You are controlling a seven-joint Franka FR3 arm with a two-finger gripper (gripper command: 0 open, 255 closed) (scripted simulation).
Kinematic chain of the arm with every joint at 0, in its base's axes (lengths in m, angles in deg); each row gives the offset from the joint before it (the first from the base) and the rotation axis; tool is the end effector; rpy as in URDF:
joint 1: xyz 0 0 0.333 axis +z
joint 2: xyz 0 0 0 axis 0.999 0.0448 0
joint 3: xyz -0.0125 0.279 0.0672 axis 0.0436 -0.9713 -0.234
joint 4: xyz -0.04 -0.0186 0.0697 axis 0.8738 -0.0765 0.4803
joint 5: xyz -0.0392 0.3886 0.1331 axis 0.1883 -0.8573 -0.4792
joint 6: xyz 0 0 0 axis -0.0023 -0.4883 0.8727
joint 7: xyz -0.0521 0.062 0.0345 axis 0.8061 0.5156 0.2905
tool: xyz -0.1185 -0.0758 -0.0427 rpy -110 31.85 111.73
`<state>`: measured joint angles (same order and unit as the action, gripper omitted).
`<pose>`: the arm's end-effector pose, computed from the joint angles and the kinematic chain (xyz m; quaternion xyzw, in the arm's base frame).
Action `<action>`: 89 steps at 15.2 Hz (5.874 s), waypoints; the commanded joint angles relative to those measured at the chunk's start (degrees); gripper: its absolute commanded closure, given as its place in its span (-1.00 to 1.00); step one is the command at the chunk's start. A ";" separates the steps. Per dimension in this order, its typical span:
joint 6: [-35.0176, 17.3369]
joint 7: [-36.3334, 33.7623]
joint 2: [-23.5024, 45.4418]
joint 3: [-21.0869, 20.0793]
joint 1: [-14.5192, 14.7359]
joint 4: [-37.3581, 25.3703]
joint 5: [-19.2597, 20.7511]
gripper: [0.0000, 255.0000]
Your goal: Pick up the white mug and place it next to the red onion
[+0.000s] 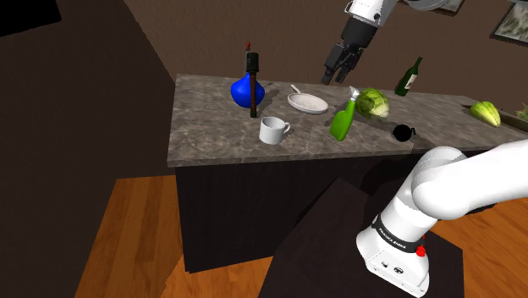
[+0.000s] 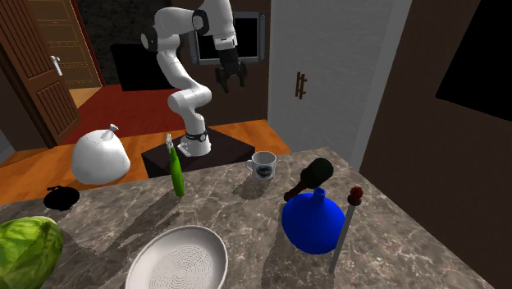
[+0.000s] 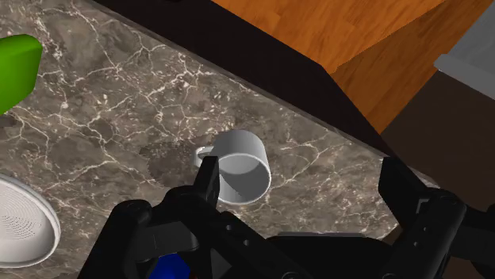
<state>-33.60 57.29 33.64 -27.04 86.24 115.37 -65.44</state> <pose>0.3769 -0.0211 0.5476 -0.9964 0.0327 -0.0702 0.0351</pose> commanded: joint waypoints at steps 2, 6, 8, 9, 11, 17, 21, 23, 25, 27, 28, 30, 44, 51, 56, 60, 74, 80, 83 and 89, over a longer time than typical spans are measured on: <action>-1.75 0.21 1.41 -0.14 0.10 0.53 0.18 -1.00; -8.63 0.94 7.67 -0.68 0.48 1.92 0.97 -1.00; -11.96 1.24 11.14 -0.95 0.61 2.17 1.39 -1.00; -13.60 1.37 12.95 -1.08 0.67 2.19 1.62 -1.00; -16.77 1.59 16.70 -1.35 0.77 1.99 2.10 -1.00; -25.39 1.83 28.85 -2.11 0.92 -0.39 3.93 -1.00; -30.15 1.62 37.43 -2.55 0.94 -3.43 5.57 -1.00; -32.18 1.39 41.80 -2.70 0.98 -5.38 6.52 -1.00; -33.61 1.26 43.90 -2.70 1.00 -5.90 6.94 -1.00; -35.08 1.20 44.85 -2.65 0.96 -5.38 7.04 -1.00; -35.81 1.17 45.35 -2.63 0.94 -5.14 7.09 -1.00; -37.27 1.10 46.37 -2.58 0.89 -4.70 7.19 -1.00; -38.42 1.05 47.20 -2.54 0.86 -4.39 7.28 1.00; -36.93 1.19 46.24 -2.56 0.87 -4.92 7.16 1.00; -33.20 1.53 44.07 -2.61 0.89 -6.49 6.89 1.00; -30.20 1.77 42.54 -2.63 0.91 -7.97 6.70 1.00; -19.64 2.51 38.66 -2.69 0.99 -14.66 6.22 1.00; -16.81 3.85 36.70 -2.07 0.47 -15.61 6.12 1.00; -17.39 7.38 33.14 -0.04 -1.13 -11.66 6.28 1.00; -17.95 14.68 27.14 4.59 -4.43 -5.56 7.35 1.00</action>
<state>-51.64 70.64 61.29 -23.26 82.35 109.46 -58.27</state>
